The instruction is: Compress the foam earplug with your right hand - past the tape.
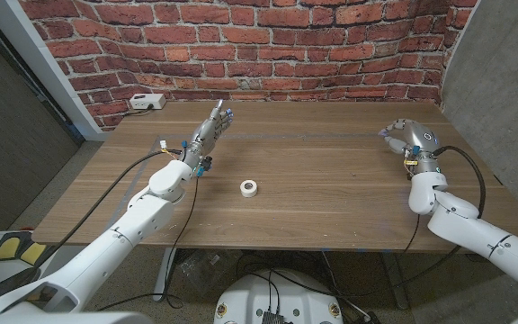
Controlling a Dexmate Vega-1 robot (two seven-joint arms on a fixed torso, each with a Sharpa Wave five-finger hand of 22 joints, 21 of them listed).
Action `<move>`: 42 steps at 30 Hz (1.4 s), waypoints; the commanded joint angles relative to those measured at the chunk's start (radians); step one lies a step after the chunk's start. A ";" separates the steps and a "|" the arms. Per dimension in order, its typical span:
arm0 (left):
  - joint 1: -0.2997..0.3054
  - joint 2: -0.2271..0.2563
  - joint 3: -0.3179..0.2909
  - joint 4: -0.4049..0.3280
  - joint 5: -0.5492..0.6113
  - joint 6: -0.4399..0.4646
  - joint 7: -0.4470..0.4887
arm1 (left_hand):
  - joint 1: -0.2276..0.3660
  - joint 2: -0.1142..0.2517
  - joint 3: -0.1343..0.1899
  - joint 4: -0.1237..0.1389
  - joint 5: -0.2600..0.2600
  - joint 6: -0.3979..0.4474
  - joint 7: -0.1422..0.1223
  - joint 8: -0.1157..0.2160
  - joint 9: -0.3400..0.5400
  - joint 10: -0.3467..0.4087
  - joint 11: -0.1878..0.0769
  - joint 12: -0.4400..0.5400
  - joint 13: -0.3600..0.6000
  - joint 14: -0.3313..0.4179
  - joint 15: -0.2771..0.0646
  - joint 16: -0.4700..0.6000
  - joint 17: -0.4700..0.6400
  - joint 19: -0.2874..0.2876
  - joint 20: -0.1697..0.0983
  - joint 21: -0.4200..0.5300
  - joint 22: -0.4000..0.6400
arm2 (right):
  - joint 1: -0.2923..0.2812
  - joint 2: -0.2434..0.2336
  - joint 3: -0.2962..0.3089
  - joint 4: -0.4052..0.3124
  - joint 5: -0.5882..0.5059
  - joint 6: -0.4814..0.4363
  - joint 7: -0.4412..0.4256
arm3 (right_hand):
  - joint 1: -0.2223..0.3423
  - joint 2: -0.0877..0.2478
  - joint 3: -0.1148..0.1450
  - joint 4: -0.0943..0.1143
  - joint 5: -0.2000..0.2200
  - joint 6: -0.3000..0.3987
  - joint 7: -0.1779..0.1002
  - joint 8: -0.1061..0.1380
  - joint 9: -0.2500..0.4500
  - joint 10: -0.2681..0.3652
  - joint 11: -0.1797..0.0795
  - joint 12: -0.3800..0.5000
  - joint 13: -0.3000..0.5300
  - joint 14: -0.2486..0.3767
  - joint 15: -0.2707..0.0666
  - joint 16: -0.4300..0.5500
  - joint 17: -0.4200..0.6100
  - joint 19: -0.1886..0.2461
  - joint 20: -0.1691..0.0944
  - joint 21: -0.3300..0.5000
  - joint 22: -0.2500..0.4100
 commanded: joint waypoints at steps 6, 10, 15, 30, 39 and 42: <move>-0.003 0.002 -0.001 0.003 -0.004 -0.003 -0.008 | 0.006 0.004 -0.007 -0.001 -0.003 0.010 0.004 -0.002 0.003 0.006 0.000 0.000 0.001 0.008 0.000 -0.002 0.005 0.004 0.006 -0.003 0.005 | -0.036 0.012 0.032 -0.033 -0.039 0.004 -0.048 | -0.002 0.001 -0.002 -0.004 0.000 0.022 0.002 0.004 0.005 0.024 -0.013 0.004 0.003 0.025 -0.033 0.000 0.000 0.021 -0.035 0.007 0.003; -0.007 0.001 0.001 0.005 -0.002 -0.004 -0.010 | 0.006 0.005 -0.008 -0.001 -0.003 0.011 0.004 -0.002 0.003 0.007 -0.003 0.000 0.001 0.009 0.001 -0.002 0.005 0.005 0.006 -0.004 0.005 | -0.039 0.016 0.035 -0.033 -0.048 0.010 -0.059 | -0.001 0.004 0.000 -0.004 0.000 0.041 0.004 0.011 0.006 0.032 -0.015 0.005 0.003 0.030 -0.037 -0.001 0.000 0.026 -0.036 0.009 0.004; -0.012 0.000 0.001 0.008 -0.002 -0.005 -0.015 | 0.006 0.005 -0.009 0.000 -0.003 0.011 0.004 -0.003 0.003 0.007 -0.001 -0.001 0.002 0.008 0.000 -0.002 0.005 0.005 0.007 -0.005 0.005 | -0.044 0.023 0.040 -0.035 -0.057 0.014 -0.074 | 0.001 0.009 0.002 -0.005 -0.001 0.080 0.006 0.026 0.007 0.041 -0.019 0.005 0.003 0.038 -0.038 -0.003 0.001 0.033 -0.039 0.011 0.004; -0.015 0.003 0.001 0.006 -0.005 -0.001 -0.021 | 0.007 0.007 -0.012 0.000 -0.004 0.012 0.004 -0.003 0.003 0.008 -0.002 -0.002 0.002 0.009 0.000 -0.002 0.005 0.006 0.008 -0.009 0.005 | -0.062 0.034 0.054 -0.053 -0.076 0.007 -0.092 | 0.009 0.024 0.012 -0.009 -0.002 0.106 0.034 0.037 0.012 0.065 -0.023 0.008 0.003 0.061 -0.047 -0.002 0.003 0.045 -0.042 0.014 0.005; -0.011 0.002 0.000 0.011 -0.009 -0.004 -0.021 | 0.008 0.008 -0.014 0.000 -0.004 0.013 0.005 -0.004 0.003 0.008 -0.001 -0.002 0.002 0.009 0.000 -0.003 0.005 0.007 0.007 -0.012 0.005 | -0.072 0.035 0.058 -0.067 -0.087 -0.011 -0.091 | 0.011 0.034 0.019 -0.009 -0.003 0.109 0.056 0.046 0.022 0.079 -0.022 0.009 0.004 0.069 -0.053 -0.003 0.005 0.049 -0.046 0.015 0.006; -0.010 0.001 0.000 0.012 -0.010 -0.006 -0.022 | 0.008 0.008 -0.014 0.000 -0.004 0.013 0.004 -0.004 0.003 0.008 -0.002 -0.002 0.002 0.009 0.001 -0.003 0.005 0.008 0.008 -0.013 0.005 | -0.073 0.032 0.056 -0.072 -0.096 -0.018 -0.088 | 0.010 0.035 0.019 -0.008 -0.004 0.112 0.054 0.049 0.025 0.079 -0.022 0.008 0.004 0.070 -0.054 -0.003 0.005 0.050 -0.046 0.016 0.006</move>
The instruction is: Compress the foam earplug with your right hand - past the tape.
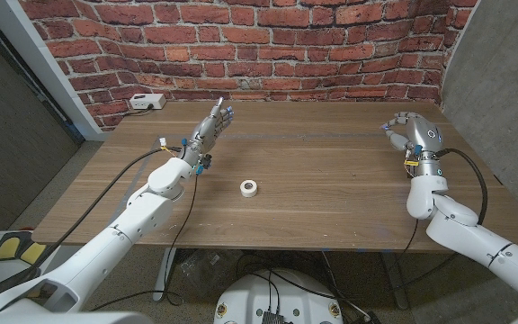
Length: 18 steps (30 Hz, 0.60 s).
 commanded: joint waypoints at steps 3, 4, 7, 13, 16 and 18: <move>0.006 -0.002 -0.001 0.006 -0.006 -0.005 -0.003 | 0.001 0.002 -0.006 0.000 -0.001 0.008 -0.001 0.000 0.003 0.007 -0.002 -0.003 0.002 0.009 0.001 -0.003 0.005 0.008 0.007 -0.002 0.005 | -0.010 -0.004 0.002 -0.018 -0.027 -0.023 0.003 | -0.001 0.010 0.009 0.002 -0.003 0.020 0.013 0.012 0.021 0.006 -0.004 0.003 0.002 0.011 -0.054 -0.004 0.006 0.004 -0.046 0.008 0.006; 0.006 -0.002 -0.001 0.007 -0.006 -0.006 -0.003 | 0.001 0.002 -0.007 0.000 -0.001 0.008 0.000 0.000 0.004 0.008 -0.002 -0.003 0.002 0.010 0.000 -0.003 0.005 0.008 0.008 -0.003 0.005 | -0.009 -0.003 0.002 -0.018 -0.027 -0.023 0.003 | -0.001 0.009 0.009 0.002 -0.004 0.018 0.009 0.012 0.022 0.005 -0.005 0.002 0.002 0.011 -0.053 -0.004 0.006 0.004 -0.045 0.008 0.006; 0.009 -0.003 -0.002 0.007 -0.008 -0.008 -0.002 | 0.002 0.002 -0.007 0.000 -0.001 0.008 -0.001 0.000 0.004 0.008 -0.001 -0.003 0.002 0.010 0.000 -0.003 0.005 0.009 0.007 -0.003 0.006 | -0.007 -0.003 0.001 -0.017 -0.031 -0.026 0.007 | -0.004 0.008 0.008 0.003 -0.005 0.006 -0.004 0.009 0.024 0.002 -0.006 0.000 0.003 0.011 -0.052 -0.005 0.006 0.005 -0.044 0.008 0.006; 0.013 -0.003 -0.003 0.006 -0.007 -0.010 0.000 | 0.002 0.003 -0.008 0.000 -0.001 0.007 0.000 -0.001 0.004 0.009 0.001 -0.003 0.002 0.009 0.001 -0.003 0.005 0.009 0.008 -0.005 0.006 | -0.006 -0.005 0.001 -0.017 -0.035 -0.022 0.007 | -0.013 0.004 0.005 0.005 -0.007 -0.008 -0.025 0.002 0.022 -0.002 -0.007 -0.004 0.003 0.012 -0.046 -0.007 0.007 0.004 -0.040 0.007 0.007; 0.014 -0.003 -0.003 0.005 -0.006 -0.010 0.002 | 0.002 0.003 -0.008 0.000 -0.001 0.008 -0.001 -0.001 0.004 0.009 0.001 -0.003 0.002 0.010 0.000 -0.003 0.005 0.009 0.008 -0.005 0.006 | -0.006 -0.002 0.003 -0.016 -0.035 -0.021 0.005 | -0.017 0.002 0.003 0.006 -0.007 -0.013 -0.027 -0.001 0.021 -0.004 -0.006 -0.006 0.003 0.012 -0.046 -0.008 0.007 0.003 -0.039 0.007 0.007; 0.013 -0.003 -0.003 0.004 -0.005 -0.010 0.003 | 0.002 0.004 -0.009 0.000 -0.001 0.008 -0.001 -0.001 0.004 0.009 0.001 -0.003 0.002 0.010 0.000 -0.003 0.005 0.010 0.008 -0.006 0.006 | -0.007 -0.003 0.004 -0.015 -0.035 -0.019 0.004 | -0.019 0.001 0.002 0.007 -0.008 -0.016 -0.028 -0.002 0.021 -0.005 -0.006 -0.007 0.004 0.011 -0.044 -0.009 0.007 0.003 -0.038 0.007 0.007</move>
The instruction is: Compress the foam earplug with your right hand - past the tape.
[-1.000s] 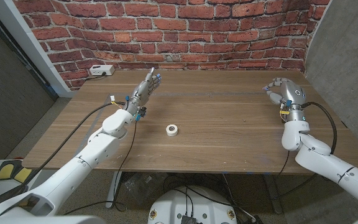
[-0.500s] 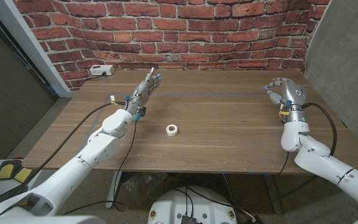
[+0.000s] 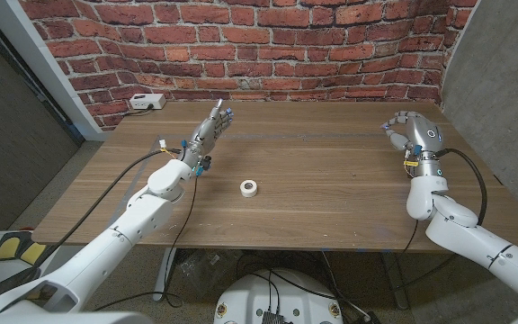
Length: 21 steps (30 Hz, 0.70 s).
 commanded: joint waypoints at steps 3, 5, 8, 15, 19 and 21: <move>0.004 -0.001 -0.001 -0.002 0.002 -0.001 0.005 | 0.003 0.004 -0.007 0.003 -0.001 0.009 0.000 -0.001 0.004 0.008 0.000 -0.004 0.002 0.010 -0.001 -0.003 0.005 0.005 0.003 -0.003 0.006 | -0.002 0.001 0.004 -0.001 -0.009 0.000 0.001 | -0.016 -0.008 0.001 0.007 -0.001 -0.004 -0.010 -0.006 0.006 -0.003 -0.002 -0.004 0.003 0.008 -0.047 -0.005 0.002 0.003 -0.037 0.007 0.001; 0.002 -0.001 0.000 -0.003 0.001 0.001 0.005 | 0.003 0.004 -0.007 0.002 -0.001 0.009 0.000 -0.001 0.004 0.008 -0.001 -0.004 0.002 0.010 -0.001 -0.003 0.005 0.005 0.002 -0.003 0.006 | -0.003 0.000 0.005 0.001 -0.008 0.004 -0.002 | -0.018 -0.009 0.000 0.006 -0.001 -0.011 -0.010 -0.010 0.005 -0.004 -0.001 -0.005 0.003 0.007 -0.047 -0.005 0.002 0.004 -0.037 0.006 0.001; -0.001 -0.002 0.001 -0.002 0.002 0.004 0.004 | 0.003 0.005 -0.007 0.002 -0.002 0.008 -0.001 -0.001 0.004 0.008 -0.001 -0.004 0.002 0.010 -0.001 -0.003 0.005 0.005 0.002 -0.004 0.006 | -0.005 0.001 0.006 0.002 -0.007 0.005 -0.003 | -0.019 -0.012 -0.001 0.006 -0.001 -0.014 -0.010 -0.011 0.004 -0.004 -0.001 -0.006 0.003 0.006 -0.046 -0.006 0.002 0.002 -0.034 0.006 0.001; -0.005 -0.001 0.002 -0.003 0.002 0.009 0.005 | 0.004 0.005 -0.009 0.003 -0.002 0.009 -0.001 -0.001 0.004 0.009 -0.001 -0.004 0.002 0.010 -0.001 -0.003 0.005 0.005 0.002 -0.006 0.006 | -0.009 0.003 0.009 0.004 -0.007 0.011 -0.010 | -0.024 -0.018 -0.005 0.005 -0.001 -0.028 -0.011 -0.020 0.002 -0.007 0.002 -0.009 0.003 0.006 -0.043 -0.008 0.002 0.001 -0.033 0.005 0.001; -0.006 0.000 0.001 -0.007 0.004 0.012 0.007 | 0.004 0.006 -0.010 0.003 -0.002 0.009 -0.001 -0.001 0.004 0.009 -0.003 -0.004 0.002 0.010 0.000 -0.004 0.005 0.005 0.003 -0.007 0.006 | -0.010 0.005 0.010 0.005 -0.008 0.012 -0.014 | -0.026 -0.020 -0.005 0.005 -0.001 -0.031 -0.012 -0.021 0.001 -0.007 0.002 -0.009 0.003 0.006 -0.043 -0.009 0.001 0.001 -0.032 0.005 0.001; -0.007 0.001 0.001 -0.010 0.005 0.013 0.009 | 0.004 0.006 -0.010 0.003 -0.002 0.009 -0.001 -0.001 0.004 0.009 -0.002 -0.004 0.002 0.010 0.000 -0.004 0.005 0.005 0.003 -0.007 0.006 | -0.010 0.006 0.010 0.005 -0.009 0.011 -0.015 | -0.027 -0.022 -0.006 0.005 -0.001 -0.033 -0.012 -0.023 0.001 -0.007 0.002 -0.009 0.004 0.006 -0.043 -0.009 0.001 0.001 -0.032 0.004 0.001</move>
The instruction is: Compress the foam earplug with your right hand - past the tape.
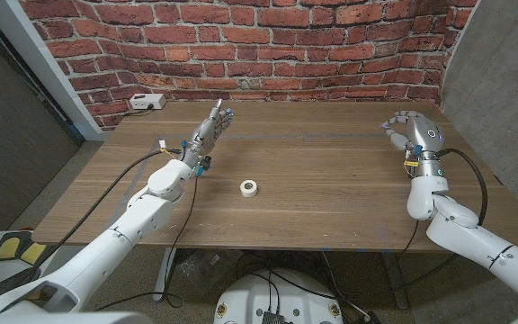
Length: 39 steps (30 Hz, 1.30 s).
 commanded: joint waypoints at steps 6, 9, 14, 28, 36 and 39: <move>-0.007 0.007 0.000 -0.018 0.007 0.015 0.009 | 0.004 0.006 -0.005 0.003 -0.002 0.009 -0.002 -0.002 0.004 0.010 -0.002 -0.004 0.002 0.010 0.000 -0.004 0.005 0.006 0.003 -0.004 0.006 | -0.005 0.005 0.004 0.004 -0.005 0.008 -0.017 | -0.013 -0.011 -0.007 0.002 -0.001 -0.010 0.002 -0.011 -0.001 -0.005 -0.003 -0.003 0.004 0.005 -0.043 -0.002 0.001 0.001 -0.032 0.004 0.001; -0.006 0.009 -0.001 -0.022 0.007 0.017 0.010 | 0.004 0.007 -0.006 0.003 -0.002 0.009 0.000 -0.002 0.004 0.010 -0.003 -0.004 0.002 0.011 0.000 -0.004 0.005 0.006 0.003 -0.005 0.006 | -0.005 0.005 0.005 0.003 -0.005 0.007 -0.017 | -0.016 -0.012 -0.008 0.003 -0.001 -0.013 0.001 -0.013 -0.002 -0.005 -0.001 -0.004 0.004 0.006 -0.042 -0.002 0.001 0.001 -0.031 0.004 0.001; -0.002 0.012 -0.003 -0.030 0.007 0.020 0.014 | 0.005 0.008 -0.006 0.003 -0.002 0.009 0.000 -0.002 0.004 0.009 -0.004 -0.005 0.002 0.010 0.001 -0.004 0.005 0.007 0.002 -0.006 0.006 | -0.006 0.004 0.005 0.001 -0.008 0.005 -0.016 | -0.018 -0.015 -0.009 0.003 0.000 -0.016 0.001 -0.016 -0.003 -0.006 -0.001 -0.005 0.004 0.006 -0.041 -0.003 0.001 0.000 -0.030 0.003 0.001; 0.012 0.013 -0.008 -0.034 0.004 0.014 0.018 | 0.006 0.010 -0.008 0.002 -0.003 0.010 -0.003 -0.002 0.004 0.009 -0.002 -0.005 0.002 0.010 -0.001 -0.004 0.005 0.008 0.003 -0.009 0.006 | 0.029 -0.017 -0.022 0.011 -0.021 -0.022 0.059 | -0.021 -0.017 -0.010 0.002 0.001 -0.016 -0.001 -0.020 -0.006 -0.006 -0.001 -0.007 0.004 0.005 -0.041 -0.004 0.001 0.000 -0.030 0.002 0.001; 0.026 0.015 -0.013 -0.040 0.004 0.004 0.024 | 0.007 0.011 -0.009 0.002 -0.003 0.010 -0.003 -0.002 0.004 0.009 -0.003 -0.006 0.002 0.010 0.000 -0.004 0.005 0.010 0.003 -0.010 0.006 | 0.069 -0.029 -0.047 0.014 -0.026 -0.066 0.134 | -0.027 -0.014 -0.011 0.005 0.002 -0.016 0.000 -0.023 -0.008 -0.012 0.001 -0.010 0.004 -0.004 -0.037 -0.007 0.002 -0.004 -0.028 0.000 0.001; 0.031 0.014 -0.014 -0.041 0.003 0.000 0.025 | 0.008 0.012 -0.010 0.002 -0.003 0.011 -0.003 -0.002 0.004 0.009 -0.002 -0.006 0.002 0.010 -0.001 -0.005 0.005 0.010 0.003 -0.011 0.006 | 0.088 -0.033 -0.059 0.021 -0.024 -0.072 0.163 | -0.029 -0.014 -0.011 0.006 0.002 -0.016 -0.001 -0.024 -0.008 -0.014 -0.001 -0.011 0.004 -0.005 -0.035 -0.007 0.002 -0.004 -0.027 -0.001 0.001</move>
